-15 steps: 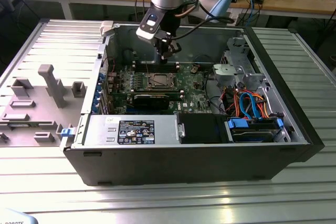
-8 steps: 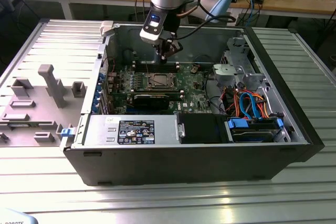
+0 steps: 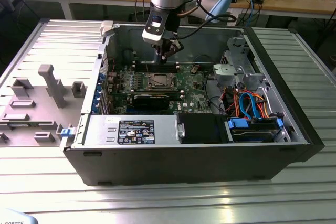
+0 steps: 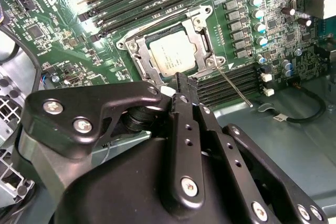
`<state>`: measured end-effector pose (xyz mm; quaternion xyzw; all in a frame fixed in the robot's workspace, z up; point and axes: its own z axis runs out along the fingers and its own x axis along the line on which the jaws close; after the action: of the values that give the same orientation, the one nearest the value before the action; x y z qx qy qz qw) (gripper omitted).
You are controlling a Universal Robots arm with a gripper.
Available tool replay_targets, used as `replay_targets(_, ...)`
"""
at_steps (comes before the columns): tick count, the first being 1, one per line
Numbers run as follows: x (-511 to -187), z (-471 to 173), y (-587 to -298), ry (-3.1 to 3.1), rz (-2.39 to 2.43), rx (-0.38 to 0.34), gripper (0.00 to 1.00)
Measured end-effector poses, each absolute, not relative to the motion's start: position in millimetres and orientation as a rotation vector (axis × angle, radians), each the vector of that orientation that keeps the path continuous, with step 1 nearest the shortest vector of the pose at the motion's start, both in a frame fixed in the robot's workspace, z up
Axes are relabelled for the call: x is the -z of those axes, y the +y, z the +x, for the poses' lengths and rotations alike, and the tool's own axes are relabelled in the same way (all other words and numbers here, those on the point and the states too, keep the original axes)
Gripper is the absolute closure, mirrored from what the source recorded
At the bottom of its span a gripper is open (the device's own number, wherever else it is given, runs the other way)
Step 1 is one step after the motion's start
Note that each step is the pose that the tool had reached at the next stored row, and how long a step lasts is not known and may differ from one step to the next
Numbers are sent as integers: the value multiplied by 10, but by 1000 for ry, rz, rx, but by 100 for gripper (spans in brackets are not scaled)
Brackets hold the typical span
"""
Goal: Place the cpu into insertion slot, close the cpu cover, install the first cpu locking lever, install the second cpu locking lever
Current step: 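Install the first cpu locking lever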
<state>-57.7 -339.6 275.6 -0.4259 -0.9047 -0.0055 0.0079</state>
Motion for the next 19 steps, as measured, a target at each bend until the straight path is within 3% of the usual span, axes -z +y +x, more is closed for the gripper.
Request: replay_targets(19, -2756, -577, -3396, -2855, -1272, 17, 89)
